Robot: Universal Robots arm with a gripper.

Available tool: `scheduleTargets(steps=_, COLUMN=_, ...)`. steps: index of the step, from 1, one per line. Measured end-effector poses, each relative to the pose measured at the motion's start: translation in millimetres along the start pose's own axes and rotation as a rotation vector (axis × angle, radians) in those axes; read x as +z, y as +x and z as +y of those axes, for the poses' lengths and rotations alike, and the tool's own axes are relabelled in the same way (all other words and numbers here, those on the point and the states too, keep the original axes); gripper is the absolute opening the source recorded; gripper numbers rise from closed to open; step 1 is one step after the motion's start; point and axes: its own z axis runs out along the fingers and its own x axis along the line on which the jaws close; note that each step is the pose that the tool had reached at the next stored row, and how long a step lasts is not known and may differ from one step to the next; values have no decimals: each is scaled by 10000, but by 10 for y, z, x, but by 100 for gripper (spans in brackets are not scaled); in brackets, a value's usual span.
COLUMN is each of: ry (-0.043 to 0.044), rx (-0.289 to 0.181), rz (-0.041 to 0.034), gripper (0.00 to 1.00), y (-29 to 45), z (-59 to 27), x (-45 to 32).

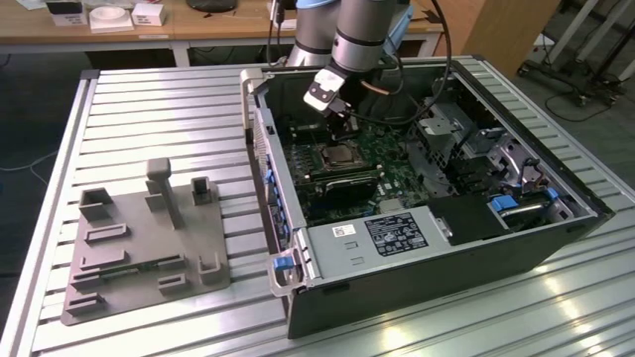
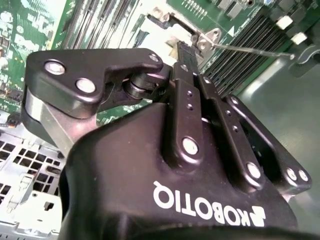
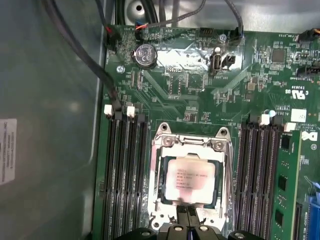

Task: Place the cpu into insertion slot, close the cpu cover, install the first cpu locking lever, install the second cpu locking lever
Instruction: 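Close the cpu cover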

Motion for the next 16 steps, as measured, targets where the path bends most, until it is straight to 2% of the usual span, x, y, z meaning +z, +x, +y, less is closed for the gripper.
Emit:
scheduleTargets(steps=1, ry=0, rx=-2, rz=0, gripper=10, y=0, z=0, x=0)
scheduleTargets(steps=3, ry=1, rx=-1, rz=-1, gripper=10, y=6, z=-88, x=3)
scheduleTargets(steps=13, ry=-2, rx=-1, rz=0, gripper=10, y=6, z=-91, x=11)
scheduleTargets(steps=16, ry=-52, rx=1, rz=-6, gripper=10, y=6, z=-91, x=46)
